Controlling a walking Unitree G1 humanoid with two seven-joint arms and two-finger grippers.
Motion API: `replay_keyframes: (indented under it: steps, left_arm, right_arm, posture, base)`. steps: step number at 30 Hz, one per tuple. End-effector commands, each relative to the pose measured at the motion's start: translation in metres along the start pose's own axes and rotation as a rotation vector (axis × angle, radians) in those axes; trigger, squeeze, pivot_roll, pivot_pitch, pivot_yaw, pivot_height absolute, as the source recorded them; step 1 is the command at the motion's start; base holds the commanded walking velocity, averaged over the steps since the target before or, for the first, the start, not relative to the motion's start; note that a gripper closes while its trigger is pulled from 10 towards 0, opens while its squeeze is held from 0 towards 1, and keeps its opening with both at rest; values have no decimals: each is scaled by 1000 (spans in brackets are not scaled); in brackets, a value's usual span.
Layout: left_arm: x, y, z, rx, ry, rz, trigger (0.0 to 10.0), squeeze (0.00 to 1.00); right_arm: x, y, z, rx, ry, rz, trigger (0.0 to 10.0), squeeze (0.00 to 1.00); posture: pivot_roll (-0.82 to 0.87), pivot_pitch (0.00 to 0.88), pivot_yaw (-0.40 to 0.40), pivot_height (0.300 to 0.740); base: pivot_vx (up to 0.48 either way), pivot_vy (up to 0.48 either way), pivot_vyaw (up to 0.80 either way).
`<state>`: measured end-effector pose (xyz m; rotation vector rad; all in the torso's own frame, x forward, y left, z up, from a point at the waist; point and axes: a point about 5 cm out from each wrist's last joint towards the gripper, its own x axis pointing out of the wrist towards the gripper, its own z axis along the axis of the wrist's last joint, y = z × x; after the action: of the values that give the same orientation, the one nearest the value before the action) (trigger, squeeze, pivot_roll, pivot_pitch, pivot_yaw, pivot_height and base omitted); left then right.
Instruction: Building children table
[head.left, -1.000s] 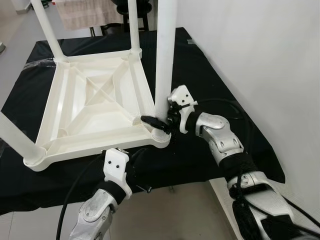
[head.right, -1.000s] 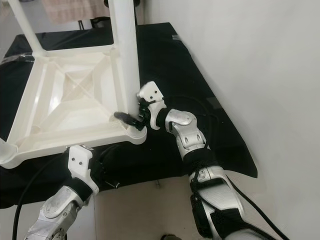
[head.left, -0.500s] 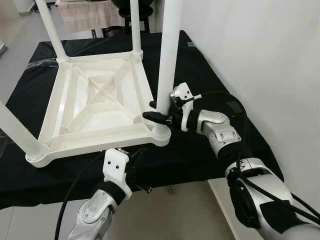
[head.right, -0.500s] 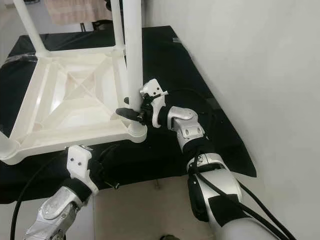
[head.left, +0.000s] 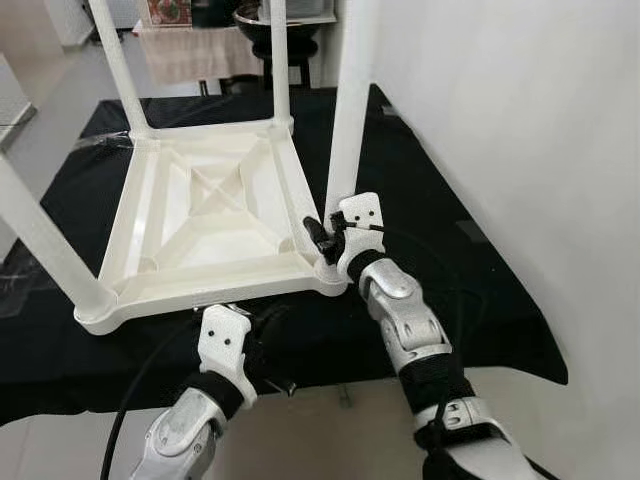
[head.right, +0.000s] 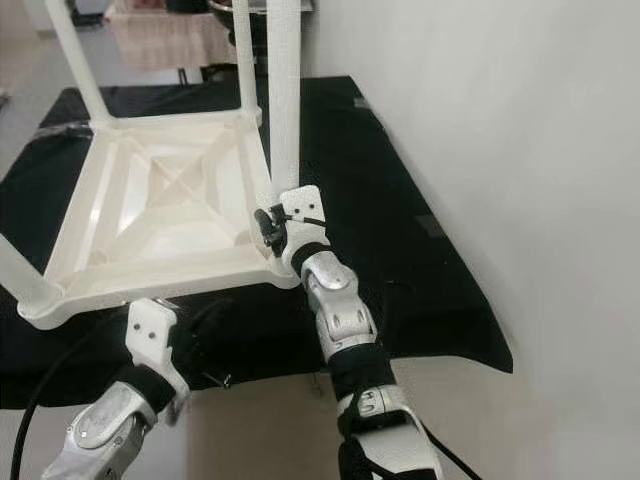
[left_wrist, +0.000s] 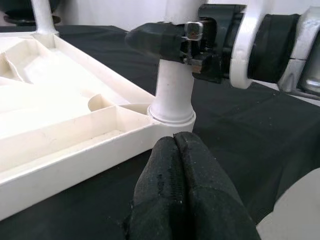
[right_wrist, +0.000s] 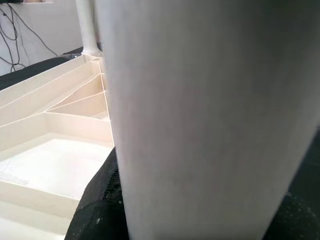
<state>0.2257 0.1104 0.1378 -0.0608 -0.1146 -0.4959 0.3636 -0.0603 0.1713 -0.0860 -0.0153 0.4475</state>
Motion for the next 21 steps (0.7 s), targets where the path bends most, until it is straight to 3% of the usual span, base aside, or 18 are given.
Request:
replay_keyframes:
  steps: [1,4,5,6,7,8,9,13,14,21]
  left_arm:
    - [0,1,-3,-6,18,-6,10000,0]
    - [0,1,-3,-1,18,2,10000,0]
    - [0,1,-3,1,17,4,10000,0]
    - [1,1,-3,1,18,5,10000,0]
    - [1,1,-4,1,18,5,10000,0]
    - [1,1,-4,0,18,4,10000,0]
    - [1,1,-4,-2,19,3,10000,0]
    - [0,2,-5,-4,20,1,10000,0]
    - [0,2,-5,-5,20,0,10000,0]
    - [0,5,-4,-20,3,34,10000,0]
  right_arm:
    - [3,16,-19,-15,89,66,0,0]
    - [5,22,-15,-5,89,66,0,0]
    - [5,24,-13,-10,85,79,7294,0]
    - [5,25,-11,-16,86,82,7294,0]
    - [6,24,-9,-13,83,76,10000,0]
    - [4,23,-7,-11,85,61,10000,0]
    - [3,21,-3,-10,70,75,10000,125]
    - [2,20,1,-13,51,99,10000,125]
    - [2,17,6,6,14,137,10000,1000]
    - [-5,2,10,3,-38,221,10000,1000]
  posture:
    - [78,122,-20,740]
    - [82,122,-20,740]
    - [84,122,-23,740]
    - [83,122,-23,740]
    - [79,121,-21,740]
    - [78,120,-21,740]
    - [78,120,-21,740]
    - [78,120,-21,740]
    - [77,119,-22,740]
    - [71,121,-28,740]
  base:
    - [0,0,0]
    - [0,0,0]
    - [0,0,0]
    - [0,0,0]
    - [0,0,0]
    - [0,0,0]
    - [0,0,0]
    - [0,0,0]
    - [0,0,0]
    - [0,0,0]
